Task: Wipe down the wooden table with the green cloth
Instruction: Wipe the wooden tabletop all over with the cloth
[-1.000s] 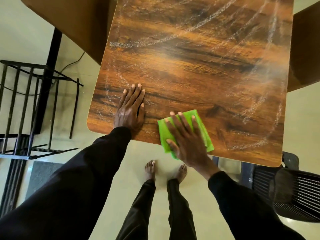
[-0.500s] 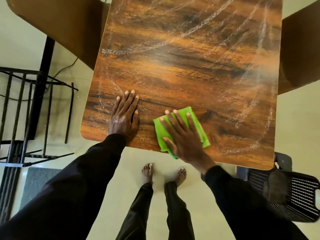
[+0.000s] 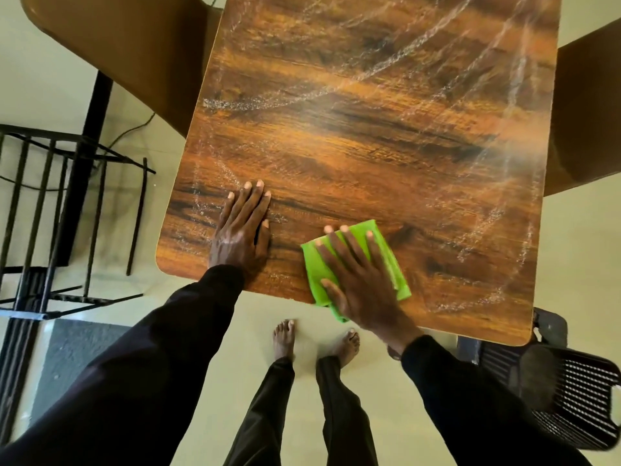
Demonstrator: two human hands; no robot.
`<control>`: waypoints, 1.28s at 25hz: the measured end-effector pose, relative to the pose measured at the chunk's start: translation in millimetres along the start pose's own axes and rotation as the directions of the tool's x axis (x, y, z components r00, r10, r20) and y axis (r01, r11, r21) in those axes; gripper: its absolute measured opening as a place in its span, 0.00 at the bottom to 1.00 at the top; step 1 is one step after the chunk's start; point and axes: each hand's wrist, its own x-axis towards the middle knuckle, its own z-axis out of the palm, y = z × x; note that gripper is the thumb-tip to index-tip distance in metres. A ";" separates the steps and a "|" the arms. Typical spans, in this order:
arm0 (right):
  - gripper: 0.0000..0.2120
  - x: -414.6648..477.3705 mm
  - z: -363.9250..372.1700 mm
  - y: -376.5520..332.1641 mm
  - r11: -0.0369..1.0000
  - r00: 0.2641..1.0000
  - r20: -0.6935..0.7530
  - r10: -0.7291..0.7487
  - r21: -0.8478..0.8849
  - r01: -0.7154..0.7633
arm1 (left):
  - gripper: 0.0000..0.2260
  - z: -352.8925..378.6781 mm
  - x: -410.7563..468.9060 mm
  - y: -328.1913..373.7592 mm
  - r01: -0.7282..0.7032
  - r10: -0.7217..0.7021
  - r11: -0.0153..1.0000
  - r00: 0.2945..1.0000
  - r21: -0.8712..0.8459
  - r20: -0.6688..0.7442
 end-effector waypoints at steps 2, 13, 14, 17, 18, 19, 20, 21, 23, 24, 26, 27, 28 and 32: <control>0.33 22.4 -5.5 22.3 0.985 0.984 -0.035 0.174 0.002 -0.174 | 0.23 2.7 0.8 -2.0 -0.001 0.001 1.000 1.000 0.006 -0.004; 0.32 -5.1 -1.5 -16.1 0.999 0.999 -0.016 0.039 0.011 -0.039 | 0.22 5.4 -0.1 -4.0 -0.025 0.026 1.000 0.999 0.006 -0.030; 0.32 7.5 -6.1 0.8 0.995 0.995 -0.025 0.096 0.002 -0.096 | 0.22 5.9 0.6 -4.3 -0.029 0.029 1.000 0.999 0.007 -0.032; 0.32 83.3 -20.3 29.8 0.949 0.945 -0.089 0.314 0.040 -0.311 | 0.22 5.5 0.1 -4.8 -0.030 0.030 1.000 0.999 -0.003 -0.029; 0.32 107.4 -24.6 27.5 0.941 0.937 -0.085 0.338 0.043 -0.336 | 0.22 5.3 -0.7 -4.7 -0.026 0.026 1.000 0.999 -0.005 -0.026; 0.33 124.3 -26.1 20.4 0.950 0.946 -0.078 0.313 0.031 -0.312 | 0.22 4.8 -1.1 -5.0 -0.025 0.025 1.000 0.999 -0.006 -0.029; 0.33 130.6 -24.3 12.0 0.971 0.970 -0.053 0.238 0.021 -0.237 | 0.22 4.4 -1.0 -5.1 -0.026 0.026 1.000 0.999 -0.010 -0.032; 0.33 125.5 -21.0 5.3 0.990 0.990 -0.029 0.140 0.010 -0.140 | 0.22 3.8 -0.3 -4.1 -0.026 0.026 1.000 0.999 -0.017 -0.032; 0.33 92.2 -15.4 2.8 1.000 1.000 0.012 -0.010 -0.008 0.010 | 0.22 3.3 0.5 -1.9 -0.017 0.016 1.000 0.999 -0.024 -0.030; 0.33 73.7 -14.7 9.0 1.000 0.999 0.038 -0.029 -0.009 0.029 | 0.22 2.9 0.7 -1.7 -0.012 0.011 1.000 0.999 -0.028 -0.030; 0.33 69.3 -20.9 35.9 0.999 0.999 0.019 0.047 -0.005 -0.047 | 0.22 1.0 0.8 -0.5 0.000 -0.001 1.000 1.000 -0.030 -0.025; 0.33 84.7 -24.2 50.1 0.993 0.993 -0.008 0.119 0.000 -0.119 | 0.22 0.3 2.0 -0.5 0.004 -0.005 1.000 1.000 -0.026 -0.021; 0.33 107.5 -28.2 60.6 0.979 0.979 -0.030 0.204 0.009 -0.204 | 0.22 -0.9 2.7 -0.8 0.002 -0.003 1.000 1.000 -0.025 -0.017; 0.33 189.1 -38.4 52.3 0.944 0.942 -0.052 0.331 0.022 -0.330 | 0.23 -2.9 2.4 -1.0 0.002 -0.002 1.000 1.000 -0.024 -0.003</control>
